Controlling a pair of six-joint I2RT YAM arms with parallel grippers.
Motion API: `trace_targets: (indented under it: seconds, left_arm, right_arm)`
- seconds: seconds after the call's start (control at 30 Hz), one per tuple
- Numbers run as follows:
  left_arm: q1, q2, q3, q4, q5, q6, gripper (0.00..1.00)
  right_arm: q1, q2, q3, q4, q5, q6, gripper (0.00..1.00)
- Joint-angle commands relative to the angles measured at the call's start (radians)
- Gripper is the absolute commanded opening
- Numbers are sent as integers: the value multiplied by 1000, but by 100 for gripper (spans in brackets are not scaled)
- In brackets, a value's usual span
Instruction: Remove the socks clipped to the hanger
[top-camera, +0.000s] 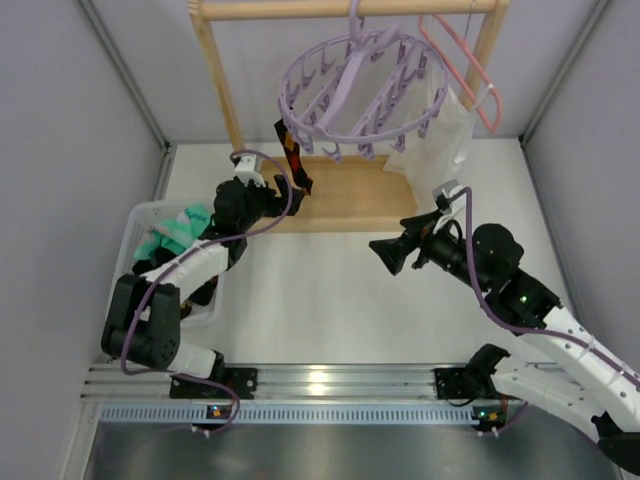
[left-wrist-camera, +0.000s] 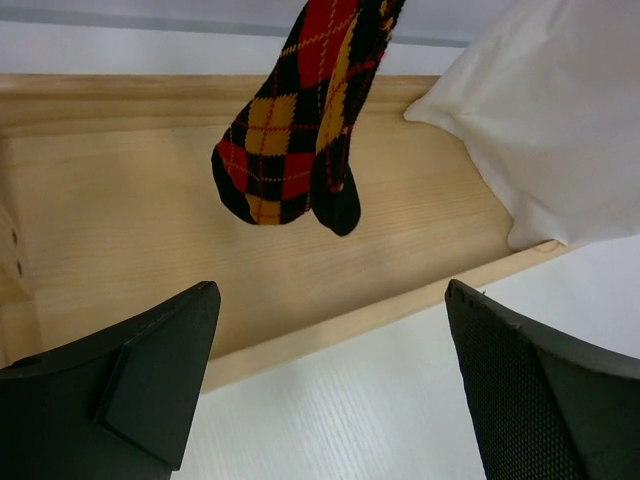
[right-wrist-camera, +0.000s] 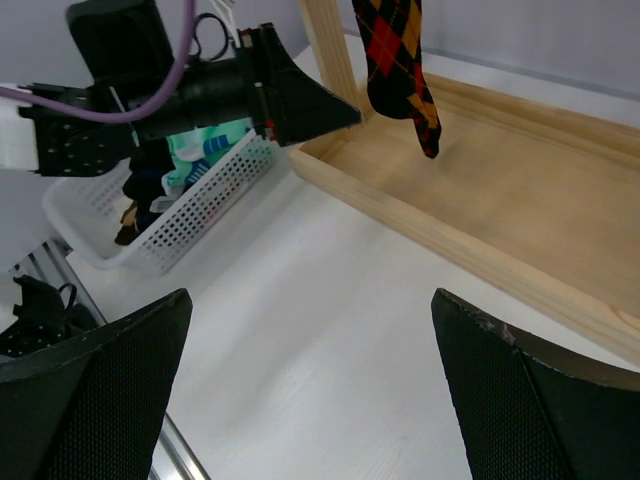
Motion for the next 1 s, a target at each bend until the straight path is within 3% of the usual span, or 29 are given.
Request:
trace_targets:
  seconds: [0.0, 0.17, 0.33, 0.53, 0.6, 0.67, 0.77, 0.8, 0.97]
  left_arm:
    - [11, 70, -2, 337, 76, 36, 97]
    - [11, 206, 44, 449, 23, 48, 87]
    - [11, 323, 188, 450, 55, 53, 72]
    - [9, 366, 233, 477, 37, 55, 25]
    - [6, 357, 233, 477, 14, 70, 16]
    - [5, 340, 216, 477, 23, 71, 1]
    - [-27, 255, 141, 476, -54, 103, 0]
    - [-49, 230, 118, 476, -141, 123, 0]
    - [-231, 40, -15, 465, -348, 168, 0]
  right_arm:
    - [-14, -17, -10, 75, -87, 12, 100]
    - [-14, -14, -30, 78, -119, 22, 99]
    - [-12, 0, -18, 64, -142, 22, 99]
    - [-14, 9, -6, 63, -139, 15, 100]
    - [-12, 17, 2, 63, -137, 13, 99]
    - [-12, 23, 8, 67, -139, 15, 99]
    - [-14, 17, 4, 95, -136, 34, 99]
    - [-12, 12, 0, 107, -134, 41, 99]
    - [-12, -46, -1, 132, -113, 74, 99]
